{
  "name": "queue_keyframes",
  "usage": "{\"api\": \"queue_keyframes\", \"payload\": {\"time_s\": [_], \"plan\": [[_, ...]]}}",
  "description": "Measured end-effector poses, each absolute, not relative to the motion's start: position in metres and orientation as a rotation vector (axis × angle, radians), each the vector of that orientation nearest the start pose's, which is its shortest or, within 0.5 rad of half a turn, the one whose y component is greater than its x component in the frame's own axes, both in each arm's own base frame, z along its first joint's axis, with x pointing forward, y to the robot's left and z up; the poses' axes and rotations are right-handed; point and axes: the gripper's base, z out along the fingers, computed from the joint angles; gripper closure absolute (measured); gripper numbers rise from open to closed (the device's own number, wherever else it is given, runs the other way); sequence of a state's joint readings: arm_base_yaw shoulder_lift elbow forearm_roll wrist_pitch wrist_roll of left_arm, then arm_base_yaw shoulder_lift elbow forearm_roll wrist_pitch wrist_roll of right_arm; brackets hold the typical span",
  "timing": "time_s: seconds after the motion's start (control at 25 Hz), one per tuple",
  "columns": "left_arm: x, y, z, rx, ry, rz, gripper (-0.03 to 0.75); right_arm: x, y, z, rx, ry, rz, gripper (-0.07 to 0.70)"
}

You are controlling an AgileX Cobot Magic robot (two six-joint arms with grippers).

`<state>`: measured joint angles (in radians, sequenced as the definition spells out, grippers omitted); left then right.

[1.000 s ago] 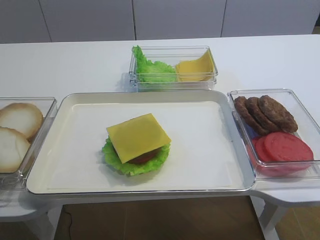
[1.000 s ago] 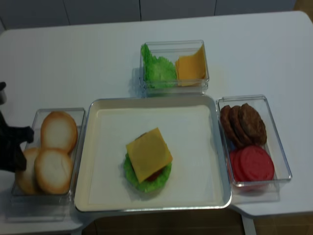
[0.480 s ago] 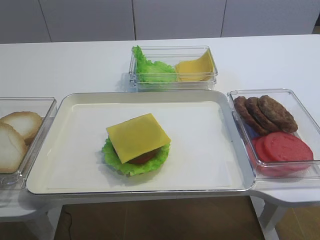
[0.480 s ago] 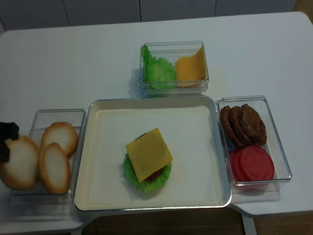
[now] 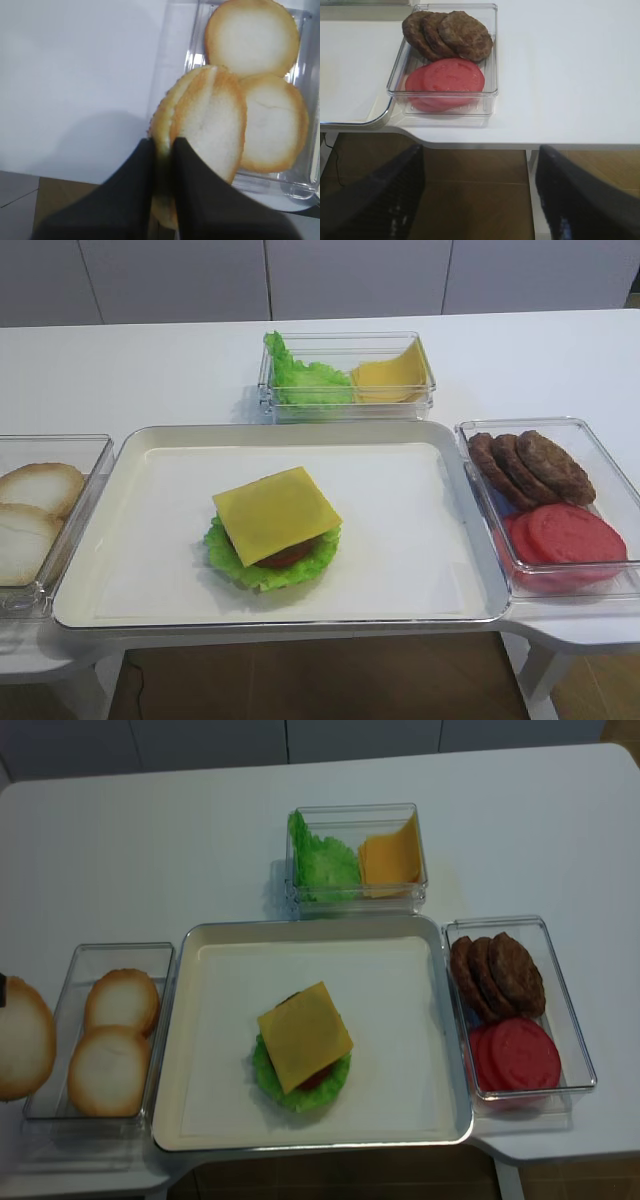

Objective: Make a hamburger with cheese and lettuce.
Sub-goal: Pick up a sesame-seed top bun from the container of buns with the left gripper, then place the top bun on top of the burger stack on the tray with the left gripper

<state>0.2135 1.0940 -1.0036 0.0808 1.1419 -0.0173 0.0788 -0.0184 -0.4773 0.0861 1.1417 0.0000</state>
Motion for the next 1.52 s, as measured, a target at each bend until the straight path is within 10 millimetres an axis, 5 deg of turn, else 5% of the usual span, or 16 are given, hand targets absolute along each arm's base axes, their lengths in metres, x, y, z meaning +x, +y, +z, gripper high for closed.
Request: {"api": "queue_keyframes", "payload": {"time_s": [0.52,1.12,1.52], "plan": [[0.191,-0.012,0.385,0.106,2.579,0.073,0.646,-0.009,0.006,0.265,-0.092,2.126,0.151,0.092],[0.209,-0.129,0.348,0.546,2.583,0.282,0.648,-0.009,0.006,0.265,-0.092,2.126,0.151,0.092],[0.194,-0.195,0.341,0.761,2.245,0.518,0.648,-0.009,0.006,0.265,-0.092,2.126,0.151,0.092]]}}
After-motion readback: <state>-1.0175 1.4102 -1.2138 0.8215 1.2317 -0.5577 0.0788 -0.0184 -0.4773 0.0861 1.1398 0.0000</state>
